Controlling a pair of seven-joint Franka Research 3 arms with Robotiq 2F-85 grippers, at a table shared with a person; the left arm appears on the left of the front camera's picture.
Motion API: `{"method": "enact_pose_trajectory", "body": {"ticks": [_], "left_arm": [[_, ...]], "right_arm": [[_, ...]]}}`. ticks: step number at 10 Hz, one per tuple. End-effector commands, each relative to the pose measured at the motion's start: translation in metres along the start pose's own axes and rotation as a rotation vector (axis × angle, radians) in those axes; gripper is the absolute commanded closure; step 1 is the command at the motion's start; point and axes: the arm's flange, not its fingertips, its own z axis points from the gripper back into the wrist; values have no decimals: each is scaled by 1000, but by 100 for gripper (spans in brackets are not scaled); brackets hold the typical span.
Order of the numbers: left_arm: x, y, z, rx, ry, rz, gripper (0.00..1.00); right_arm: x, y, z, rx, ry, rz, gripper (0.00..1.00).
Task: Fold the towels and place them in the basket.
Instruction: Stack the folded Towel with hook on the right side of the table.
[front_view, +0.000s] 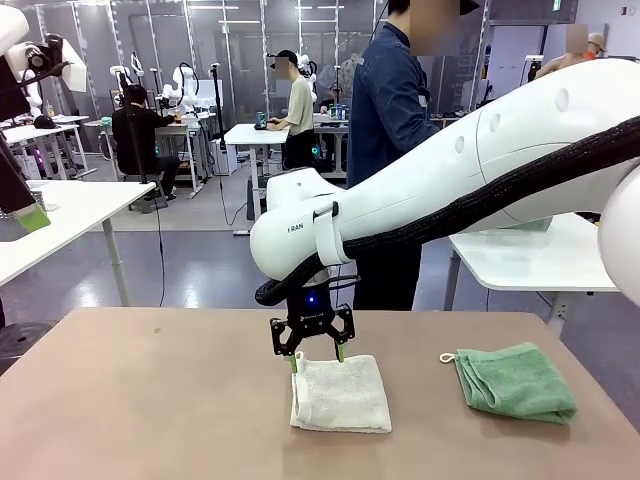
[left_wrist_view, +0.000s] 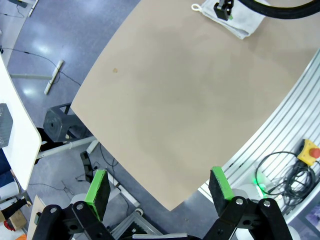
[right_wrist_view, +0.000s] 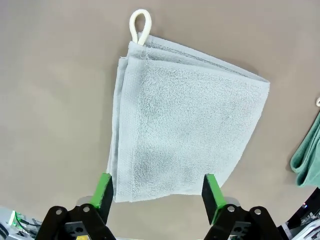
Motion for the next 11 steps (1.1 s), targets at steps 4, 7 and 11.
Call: {"method": "enact_pose_trajectory", "body": {"ticks": [4, 7, 11], "left_arm": [[0, 1, 1, 25, 3, 7, 0], [0, 1, 1, 25, 3, 7, 0], [0, 1, 1, 25, 3, 7, 0]], "right_arm": [[0, 0, 0, 0, 0, 0, 10], [-72, -64, 35, 151, -11, 3, 10], [-96, -160, 18, 343, -62, -102, 10]]}}
